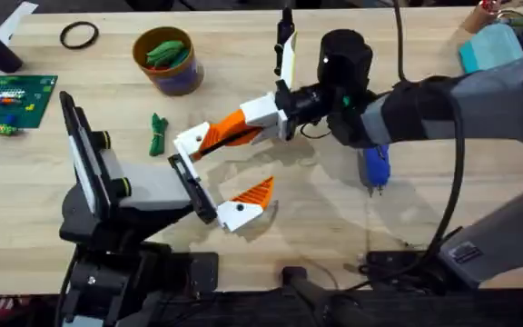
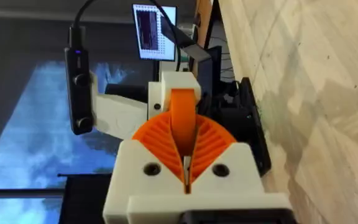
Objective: Pick up the gripper from the table and insert it into the empty holder that is missing its gripper. Then pick up a screw, insert it into the mounting hole, and use the screwdriver to tighten it. Finally, clean up the table by picking up the vegetable and placing it into the bucket.
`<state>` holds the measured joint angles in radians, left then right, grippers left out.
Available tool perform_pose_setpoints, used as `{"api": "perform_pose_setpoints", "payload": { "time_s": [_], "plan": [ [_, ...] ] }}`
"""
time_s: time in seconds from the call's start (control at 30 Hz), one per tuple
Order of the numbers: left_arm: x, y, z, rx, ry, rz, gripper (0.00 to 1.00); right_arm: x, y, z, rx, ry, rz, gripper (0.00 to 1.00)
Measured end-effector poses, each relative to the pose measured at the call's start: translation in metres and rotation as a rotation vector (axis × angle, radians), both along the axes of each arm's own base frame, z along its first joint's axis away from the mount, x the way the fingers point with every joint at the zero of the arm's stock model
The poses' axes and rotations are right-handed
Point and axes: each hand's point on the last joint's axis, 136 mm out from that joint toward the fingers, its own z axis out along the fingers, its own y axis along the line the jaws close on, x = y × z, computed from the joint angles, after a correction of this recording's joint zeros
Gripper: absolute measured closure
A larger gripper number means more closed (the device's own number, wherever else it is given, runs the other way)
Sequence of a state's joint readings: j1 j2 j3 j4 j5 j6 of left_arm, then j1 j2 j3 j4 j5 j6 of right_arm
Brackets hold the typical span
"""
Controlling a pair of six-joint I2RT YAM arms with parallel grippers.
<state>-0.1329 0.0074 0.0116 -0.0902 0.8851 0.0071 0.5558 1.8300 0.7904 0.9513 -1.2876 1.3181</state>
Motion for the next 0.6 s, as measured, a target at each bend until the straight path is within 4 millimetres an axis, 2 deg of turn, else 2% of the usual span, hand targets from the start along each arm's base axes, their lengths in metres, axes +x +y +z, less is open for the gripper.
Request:
{"api": "perform_pose_setpoints", "payload": {
  "time_s": [0.6],
  "plan": [
    [0.001,0.0006,-0.0001,0.0,0.0,0.007,0.017,0.0009,0.0011,-0.0001,-0.001,-0.002,-0.009,0.984]
  ]
}}
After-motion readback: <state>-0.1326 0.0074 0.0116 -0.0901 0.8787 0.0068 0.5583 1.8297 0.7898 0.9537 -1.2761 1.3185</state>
